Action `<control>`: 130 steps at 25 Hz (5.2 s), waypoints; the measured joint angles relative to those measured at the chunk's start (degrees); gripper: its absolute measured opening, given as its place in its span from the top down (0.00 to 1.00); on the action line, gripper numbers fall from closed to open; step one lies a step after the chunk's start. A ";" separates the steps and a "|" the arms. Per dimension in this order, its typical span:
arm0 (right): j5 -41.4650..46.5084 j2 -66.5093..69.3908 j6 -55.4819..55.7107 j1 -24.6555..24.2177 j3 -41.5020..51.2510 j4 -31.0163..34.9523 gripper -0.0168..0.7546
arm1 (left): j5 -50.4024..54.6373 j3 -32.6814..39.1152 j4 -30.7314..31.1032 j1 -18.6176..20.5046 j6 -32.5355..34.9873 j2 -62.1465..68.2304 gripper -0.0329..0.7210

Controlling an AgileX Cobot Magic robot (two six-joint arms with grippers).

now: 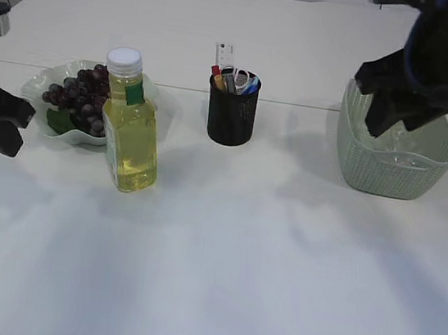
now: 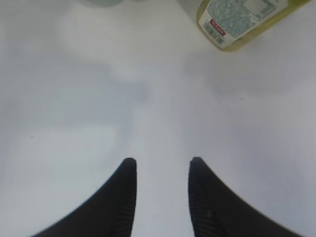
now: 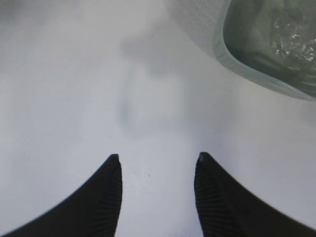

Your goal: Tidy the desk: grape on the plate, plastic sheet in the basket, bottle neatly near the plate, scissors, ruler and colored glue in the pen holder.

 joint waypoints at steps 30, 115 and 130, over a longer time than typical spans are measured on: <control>-2.28 -55.23 8.16 0.00 35.70 -5.17 0.48 | 13.60 0.00 6.22 0.00 -6.86 -32.97 0.48; 1.07 -96.27 9.06 -17.01 57.07 -9.18 0.48 | 21.36 27.86 8.40 0.00 -4.33 -86.58 0.61; 1.07 -96.27 2.23 -17.90 57.07 -3.33 0.48 | 21.36 27.86 7.80 0.00 -4.33 -86.58 0.63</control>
